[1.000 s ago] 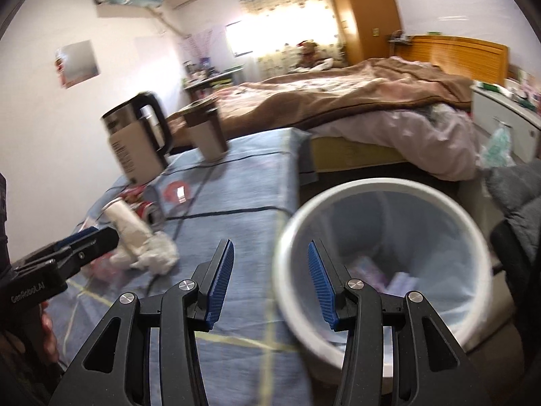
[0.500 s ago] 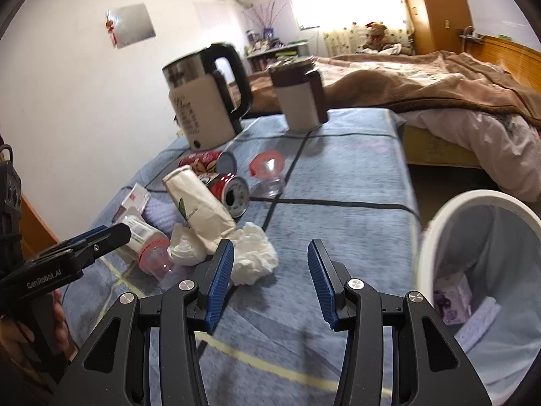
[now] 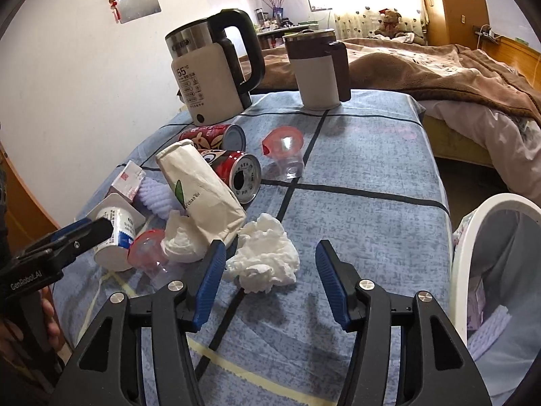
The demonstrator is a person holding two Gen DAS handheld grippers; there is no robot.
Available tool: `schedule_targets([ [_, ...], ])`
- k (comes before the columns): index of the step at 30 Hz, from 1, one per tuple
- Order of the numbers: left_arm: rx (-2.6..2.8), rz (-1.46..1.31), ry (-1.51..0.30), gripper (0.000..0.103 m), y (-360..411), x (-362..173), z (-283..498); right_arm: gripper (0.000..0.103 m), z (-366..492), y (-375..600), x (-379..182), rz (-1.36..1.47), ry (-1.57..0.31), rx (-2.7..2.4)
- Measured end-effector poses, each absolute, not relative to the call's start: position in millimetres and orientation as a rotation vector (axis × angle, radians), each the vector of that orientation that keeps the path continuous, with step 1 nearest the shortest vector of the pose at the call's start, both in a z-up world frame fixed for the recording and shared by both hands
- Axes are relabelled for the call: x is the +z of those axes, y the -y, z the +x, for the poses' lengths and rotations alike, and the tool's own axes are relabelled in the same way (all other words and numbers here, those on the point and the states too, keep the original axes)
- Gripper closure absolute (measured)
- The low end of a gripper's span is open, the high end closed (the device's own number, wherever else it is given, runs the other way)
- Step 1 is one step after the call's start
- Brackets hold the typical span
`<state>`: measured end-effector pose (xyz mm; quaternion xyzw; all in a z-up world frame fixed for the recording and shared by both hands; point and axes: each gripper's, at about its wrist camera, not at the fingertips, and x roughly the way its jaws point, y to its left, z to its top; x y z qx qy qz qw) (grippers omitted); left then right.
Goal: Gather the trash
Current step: 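Grasp the white tissue with the right tool while the left tool grasps the yogurt cup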
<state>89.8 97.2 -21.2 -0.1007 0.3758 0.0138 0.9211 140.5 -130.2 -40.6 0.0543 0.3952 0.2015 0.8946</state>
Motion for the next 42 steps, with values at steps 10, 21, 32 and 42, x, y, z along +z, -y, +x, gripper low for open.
schedule_targets([
  [10,0.064,-0.278,-0.804,0.021,-117.3,-30.1,92.0,0.047,142.3,123.3,-43.8,0.093,-0.831,0.388],
  [21,0.071,-0.318,-0.813,0.026,-118.5,-40.1,106.2,0.057,141.6,124.0,-45.4,0.096,-0.837,0.370],
  [32,0.057,-0.329,-0.790,0.032,-120.3,-38.1,101.0,0.090,137.0,125.6,-46.2,0.103,-0.835,0.363],
  [42,0.020,-0.270,-0.770,0.036,-103.6,-29.3,96.8,0.094,127.5,133.6,-40.1,0.133,-0.803,0.358],
])
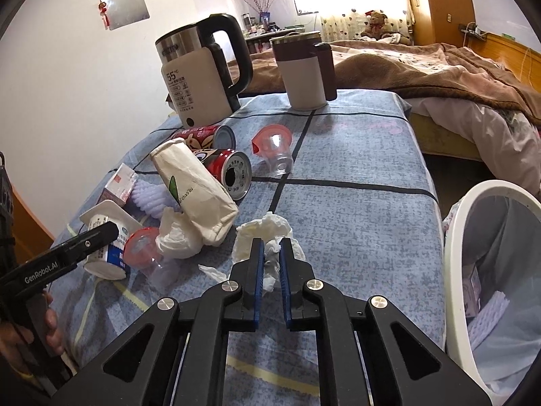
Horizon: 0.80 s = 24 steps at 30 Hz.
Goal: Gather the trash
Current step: 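Grasp the white tissue with the right tool while the left tool grasps the yogurt cup, then carry tissue and yogurt cup over the bin and release both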
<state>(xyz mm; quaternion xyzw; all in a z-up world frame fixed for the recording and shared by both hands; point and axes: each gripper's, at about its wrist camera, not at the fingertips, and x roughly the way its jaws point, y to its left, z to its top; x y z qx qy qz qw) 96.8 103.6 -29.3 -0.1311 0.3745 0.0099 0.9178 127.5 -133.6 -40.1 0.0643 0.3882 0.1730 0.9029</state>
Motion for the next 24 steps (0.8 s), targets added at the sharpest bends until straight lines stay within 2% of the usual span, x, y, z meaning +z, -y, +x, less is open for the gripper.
schedule_targets([
  [15,-0.032,-0.219,-0.704,0.036,-83.5,-2.2,83.4,0.095,113.1,148.3,-22.4,0.175,-0.741,0.347],
  [24,-0.134,-0.163,-0.673,0.036,-39.8,15.9,83.4,0.095,97.4,178.8,-0.4,0.200,-0.681,0.302],
])
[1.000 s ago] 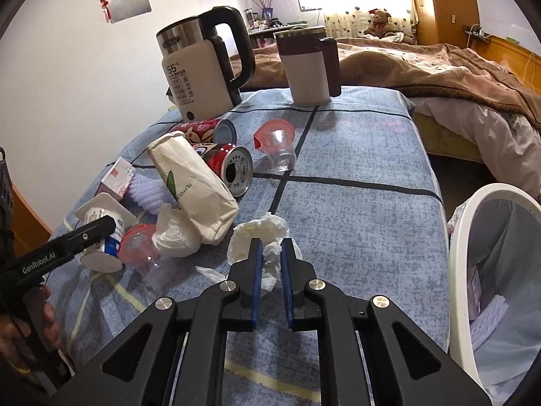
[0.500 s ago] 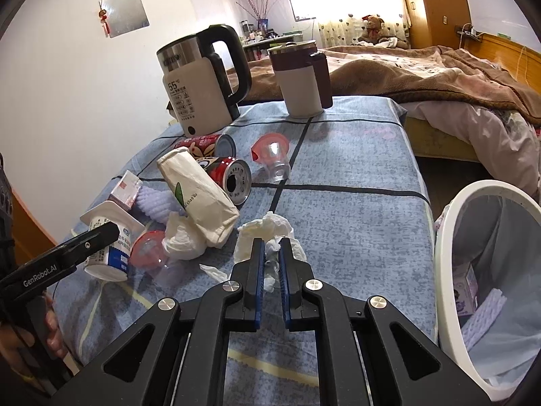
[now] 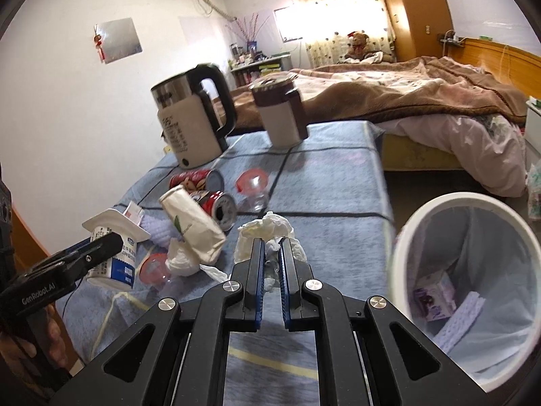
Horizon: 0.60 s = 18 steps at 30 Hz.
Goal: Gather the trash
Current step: 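Carry tissue and yogurt cup over the bin and release both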
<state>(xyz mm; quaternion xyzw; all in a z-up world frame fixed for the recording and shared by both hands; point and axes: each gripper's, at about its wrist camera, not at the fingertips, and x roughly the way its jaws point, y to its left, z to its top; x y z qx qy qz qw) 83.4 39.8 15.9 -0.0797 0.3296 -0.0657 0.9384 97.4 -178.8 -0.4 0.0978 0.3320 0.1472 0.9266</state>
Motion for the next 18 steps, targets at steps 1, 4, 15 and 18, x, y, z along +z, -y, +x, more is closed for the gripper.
schedule_targets([
  [1,-0.146,-0.161,-0.670,0.036,-34.9,17.1,83.3,0.095,95.5,182.8,1.3,0.203,-0.676,0.295],
  [4,-0.176,-0.149,-0.668,0.036,-19.9,19.9,85.7,0.095,89.5,198.8,7.3,0.213,-0.660,0.269],
  [15,-0.313,-0.100,-0.644,0.036,38.8,35.7,88.8,0.095,71.3,248.3,22.6,0.240,-0.611,0.176],
  [18,-0.351,-0.096,-0.646,0.036,52.6,37.5,91.3,0.095,67.0,259.6,25.5,0.243,-0.601,0.150],
])
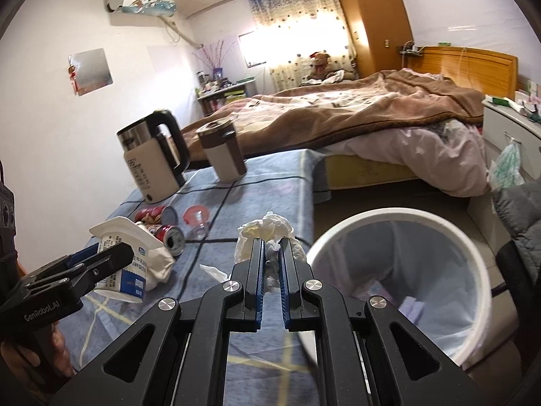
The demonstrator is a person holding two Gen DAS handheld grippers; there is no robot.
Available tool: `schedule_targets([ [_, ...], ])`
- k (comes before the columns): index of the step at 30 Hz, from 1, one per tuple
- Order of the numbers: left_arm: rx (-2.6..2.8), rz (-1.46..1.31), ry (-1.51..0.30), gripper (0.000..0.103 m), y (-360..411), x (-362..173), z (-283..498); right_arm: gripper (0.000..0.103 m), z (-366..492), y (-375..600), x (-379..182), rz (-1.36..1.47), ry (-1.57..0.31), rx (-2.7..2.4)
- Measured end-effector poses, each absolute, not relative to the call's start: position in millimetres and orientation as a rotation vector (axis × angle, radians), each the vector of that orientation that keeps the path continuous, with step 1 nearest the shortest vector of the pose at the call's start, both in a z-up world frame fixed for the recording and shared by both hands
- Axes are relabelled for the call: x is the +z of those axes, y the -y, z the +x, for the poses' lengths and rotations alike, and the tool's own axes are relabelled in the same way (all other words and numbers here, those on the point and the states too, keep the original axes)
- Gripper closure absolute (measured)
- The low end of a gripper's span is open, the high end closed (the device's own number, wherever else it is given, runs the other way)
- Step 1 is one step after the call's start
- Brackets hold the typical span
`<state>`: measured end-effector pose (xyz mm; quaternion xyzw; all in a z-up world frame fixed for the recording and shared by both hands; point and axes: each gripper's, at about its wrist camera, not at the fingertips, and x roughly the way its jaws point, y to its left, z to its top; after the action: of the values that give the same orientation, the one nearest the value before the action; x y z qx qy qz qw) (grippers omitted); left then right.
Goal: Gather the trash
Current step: 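Carry tissue and yogurt cup over the bin and release both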
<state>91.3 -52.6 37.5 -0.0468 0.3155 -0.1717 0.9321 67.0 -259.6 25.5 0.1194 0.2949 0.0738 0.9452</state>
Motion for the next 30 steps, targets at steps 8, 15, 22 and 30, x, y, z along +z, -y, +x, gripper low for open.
schedule_targets([
  [8,-0.480,-0.083,-0.668,0.036,99.4,33.6,104.1,0.095,61.0,293.6,24.6,0.234,-0.609,0.065],
  [15,-0.561,-0.051,-0.695,0.036,142.2,20.4,110.8,0.095,57.9,327.3,11.6,0.222,-0.638,-0.023],
  [22,-0.599,-0.015,-0.735,0.036,180.2,10.2,117.7,0.095,58.3,351.6,-10.3,0.216,-0.694,-0.092],
  [30,-0.632,0.016,-0.784,0.036,211.4,-3.6,125.3,0.094,60.6,373.3,-29.1,0.218,-0.750,-0.145],
])
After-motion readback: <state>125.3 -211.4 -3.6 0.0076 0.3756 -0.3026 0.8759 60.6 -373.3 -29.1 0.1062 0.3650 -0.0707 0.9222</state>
